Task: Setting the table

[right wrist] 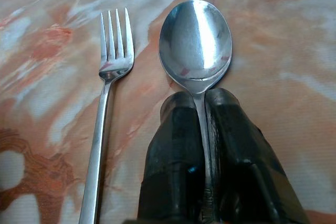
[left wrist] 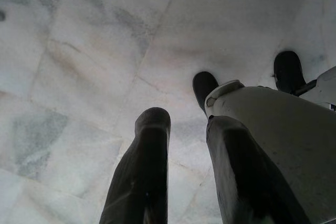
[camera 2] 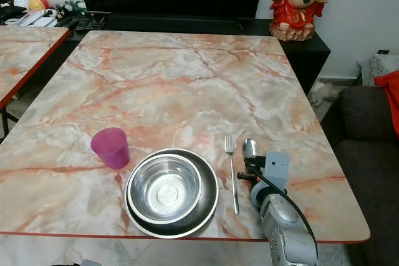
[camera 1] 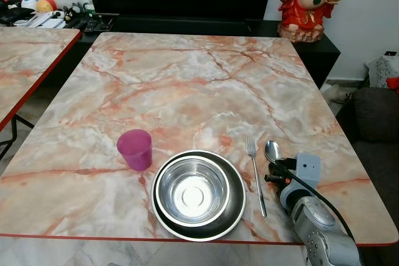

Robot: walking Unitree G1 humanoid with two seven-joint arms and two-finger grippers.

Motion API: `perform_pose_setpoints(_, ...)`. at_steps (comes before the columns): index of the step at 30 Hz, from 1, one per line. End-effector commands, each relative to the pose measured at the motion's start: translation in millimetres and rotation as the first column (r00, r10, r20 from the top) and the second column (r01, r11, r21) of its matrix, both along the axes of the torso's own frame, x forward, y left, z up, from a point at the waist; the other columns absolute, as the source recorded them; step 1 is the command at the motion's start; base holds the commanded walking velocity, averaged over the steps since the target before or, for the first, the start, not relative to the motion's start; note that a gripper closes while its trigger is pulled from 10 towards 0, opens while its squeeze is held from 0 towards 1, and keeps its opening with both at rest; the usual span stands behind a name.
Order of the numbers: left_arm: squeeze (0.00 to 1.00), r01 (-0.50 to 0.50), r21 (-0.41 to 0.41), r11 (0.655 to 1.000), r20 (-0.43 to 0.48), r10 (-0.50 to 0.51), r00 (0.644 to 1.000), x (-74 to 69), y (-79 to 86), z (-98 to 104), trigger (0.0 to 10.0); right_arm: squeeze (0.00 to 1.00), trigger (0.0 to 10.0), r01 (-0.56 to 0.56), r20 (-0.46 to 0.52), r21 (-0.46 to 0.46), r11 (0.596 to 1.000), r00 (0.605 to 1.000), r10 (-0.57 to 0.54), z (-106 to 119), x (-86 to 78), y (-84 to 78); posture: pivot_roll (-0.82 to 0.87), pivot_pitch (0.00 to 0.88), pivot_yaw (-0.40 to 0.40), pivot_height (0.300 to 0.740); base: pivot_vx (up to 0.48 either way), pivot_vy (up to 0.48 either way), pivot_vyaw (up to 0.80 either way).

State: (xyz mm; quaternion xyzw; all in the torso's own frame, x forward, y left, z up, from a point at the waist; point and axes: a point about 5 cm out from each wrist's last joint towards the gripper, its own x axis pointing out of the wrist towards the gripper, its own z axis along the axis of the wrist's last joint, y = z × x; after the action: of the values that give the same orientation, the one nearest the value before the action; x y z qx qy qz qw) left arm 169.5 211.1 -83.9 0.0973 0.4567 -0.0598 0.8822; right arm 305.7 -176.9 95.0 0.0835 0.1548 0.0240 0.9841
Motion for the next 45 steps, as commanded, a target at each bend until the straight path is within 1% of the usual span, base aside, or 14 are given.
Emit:
perform_pose_setpoints(1, 0.00, 0.005, 0.003, 1.000, -0.028, -0.005, 1.000, -7.9, 2.1, -3.2, 10.0, 0.91, 10.0, 0.003, -0.023, -0.003, 1.000, 1.000, -0.003, -4.2, -1.5, -1.8, -0.04, 0.122, -0.021, 0.740, 0.000, 0.000, 0.00)
perform_pose_setpoints(2, 0.00, 0.006, 0.003, 1.000, -0.028, -0.006, 1.000, -7.9, 1.8, -3.2, 10.0, 0.96, 10.0, 0.001, -0.023, -0.006, 1.000, 1.000, -0.002, -4.4, -1.7, -1.6, -0.04, 0.122, -0.021, 0.740, 0.000, 0.000, 0.00)
perform_pose_setpoints(4, 0.00, 0.006, 0.002, 1.000, -0.028, -0.006, 1.000, -7.9, 1.7, -3.2, 10.0, 0.96, 10.0, 0.003, -0.024, -0.006, 1.000, 1.000, -0.003, -4.7, -1.8, -1.6, -0.04, 0.122, -0.021, 0.740, 0.000, 0.000, 0.00)
perform_pose_setpoints(7, 0.00, 0.005, 0.002, 1.000, -0.028, -0.005, 1.000, -7.8, 1.8, -3.2, 10.0, 0.87, 10.0, 0.007, -0.024, -0.010, 1.000, 1.000, -0.008, -4.5, -1.7, -1.5, -0.04, 0.129, -0.020, 0.740, 0.000, 0.000, 0.00)
perform_pose_setpoints(8, 0.00, 0.004, 0.002, 1.000, -0.028, -0.004, 1.000, -7.9, 1.9, -3.2, 10.0, 0.81, 10.0, 0.006, -0.024, -0.010, 1.000, 1.000, -0.007, -4.6, -1.7, -1.2, -0.04, 0.129, -0.020, 0.740, 0.000, 0.000, 0.00)
perform_pose_setpoints(9, 0.00, 0.003, 0.003, 1.000, -0.028, -0.003, 1.000, -7.9, 1.9, -3.2, 10.0, 0.27, 10.0, 0.006, -0.024, -0.012, 1.000, 1.000, -0.007, -4.7, -1.8, -1.3, -0.04, 0.129, -0.020, 0.740, 0.000, 0.000, 0.00)
perform_pose_setpoints(10, 0.00, 0.003, 0.003, 1.000, -0.027, -0.003, 1.000, -7.8, 2.0, -3.1, 10.0, 0.10, 10.0, 0.007, -0.024, -0.014, 1.000, 1.000, -0.007, -4.6, -1.6, -1.3, -0.04, 0.132, -0.020, 0.740, 0.000, 0.000, 0.00)
perform_pose_setpoints(12, 0.00, 0.003, 0.003, 1.000, -0.027, -0.003, 1.000, -7.7, 2.0, -3.1, 10.0, 0.09, 10.0, 0.007, -0.025, -0.017, 1.000, 1.000, -0.008, -4.6, -1.5, -1.6, -0.04, 0.132, -0.020, 0.740, 0.000, 0.000, 0.00)
perform_pose_setpoints(14, 0.00, 0.003, 0.003, 1.000, -0.028, -0.003, 1.000, -8.0, 2.0, -3.2, 10.0, 0.02, 10.0, 0.010, -0.025, -0.020, 1.000, 1.000, -0.011, -4.6, -1.7, -2.4, -0.04, 0.132, -0.020, 0.740, 0.000, 0.000, 0.00)
perform_pose_setpoints(16, 0.00, 0.003, 0.002, 1.000, -0.028, -0.003, 1.000, -8.1, 1.8, -3.3, 10.0, 0.00, 10.0, 0.013, -0.025, -0.022, 1.000, 1.000, -0.013, -4.7, -1.9, -2.9, -0.04, 0.132, -0.020, 0.740, 0.000, 0.000, 0.00)
perform_pose_setpoints(26, 0.00, 0.002, 0.001, 1.000, -0.030, -0.002, 1.000, -8.4, 1.1, -3.7, 10.0, 0.00, 10.0, 0.050, 0.021, -0.039, 0.998, 0.999, -0.050, 3.5, 0.4, -10.3, -0.04, 0.136, -0.022, 0.740, 0.000, 0.000, 0.00)
perform_pose_setpoints(32, 0.00, 0.001, 0.002, 1.000, -0.033, -0.001, 0.999, -8.7, 1.5, -3.8, 10.0, 0.00, 10.0, 0.065, 0.094, -0.031, 0.997, 0.994, -0.061, 18.3, 3.6, -13.5, -0.04, 0.134, -0.022, 0.740, 0.000, 0.000, 0.00)
perform_pose_setpoints(42, 0.00, 0.002, 0.002, 1.000, -0.037, -0.002, 0.999, -9.5, 1.0, -4.3, 10.0, 0.00, 10.0, 0.026, 0.129, -0.018, 1.000, 0.991, -0.023, 25.2, 5.7, -5.8, -0.04, 0.132, -0.023, 0.740, 0.000, 0.000, 0.00)
perform_pose_setpoints(45, 0.00, 0.001, 0.004, 1.000, -0.039, -0.001, 0.999, -10.3, 1.4, -4.6, 10.0, 0.00, 10.0, 0.030, 0.166, -0.019, 0.999, 0.986, -0.027, 29.6, 5.8, -5.8, -0.04, 0.133, -0.022, 0.740, 0.000, 0.000, 0.00)
